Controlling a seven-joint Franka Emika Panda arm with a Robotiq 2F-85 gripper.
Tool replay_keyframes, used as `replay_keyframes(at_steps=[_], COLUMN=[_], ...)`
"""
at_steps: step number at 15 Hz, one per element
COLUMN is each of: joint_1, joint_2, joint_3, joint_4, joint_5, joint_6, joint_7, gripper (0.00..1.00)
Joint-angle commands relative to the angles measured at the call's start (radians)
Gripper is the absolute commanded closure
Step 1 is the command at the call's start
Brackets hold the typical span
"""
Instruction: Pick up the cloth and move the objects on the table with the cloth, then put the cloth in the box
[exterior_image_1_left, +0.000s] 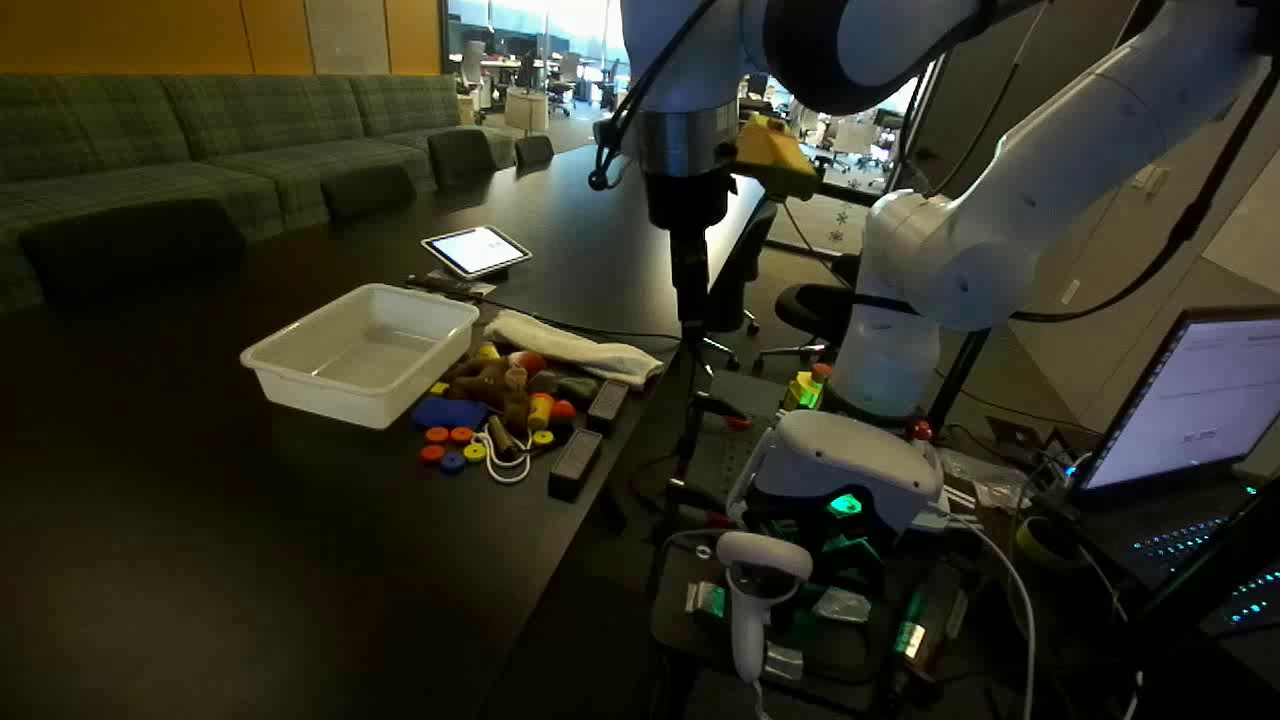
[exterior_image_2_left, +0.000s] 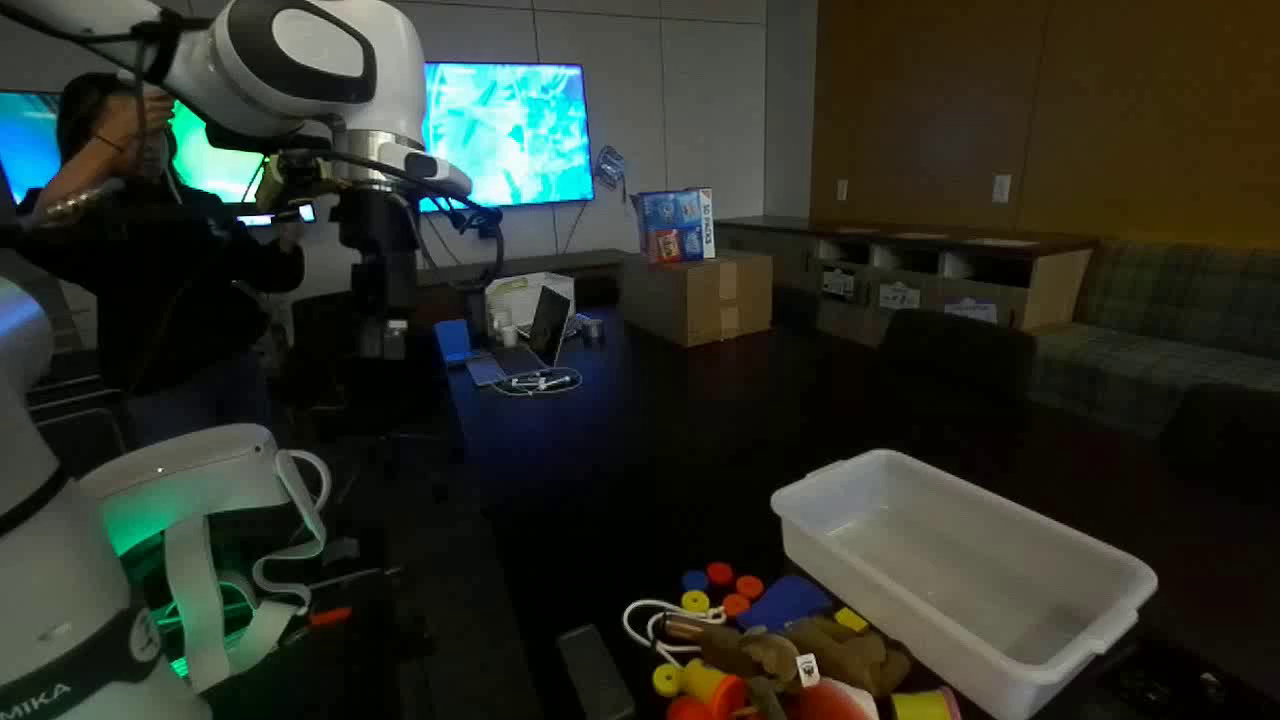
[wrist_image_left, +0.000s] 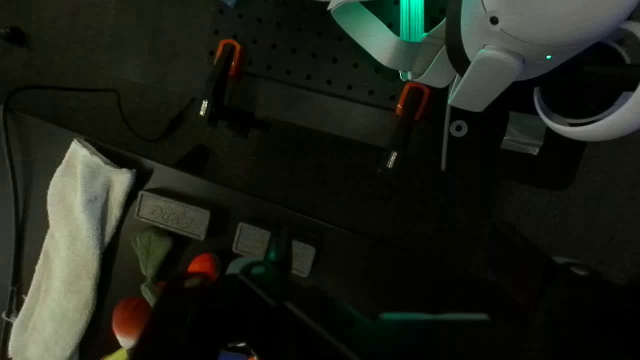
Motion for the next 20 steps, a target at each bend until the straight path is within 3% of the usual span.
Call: replay_keyframes(at_steps=[1,5,9,13,20], joint_1=[0.017,0.007,-0.045,-0.152,-0.466], joint_2=[0.003,0.013,0.045,0.137,0.493], joint_3=[-0.016,-0.013,-0.037,-0.075,-0.166], joint_4=[0.002,0.001,-0.045,-0.105,-0.076], joint_5=[-0.009,-0.021,-0.129,-0.340,-0.889], joint_6=[-0.002,0.008,0.098,0.274,0.704], joint_7=[0.009,0.016,0.009,0.040,0.245], gripper=[0.00,0.00,0.00,0.00,0.00])
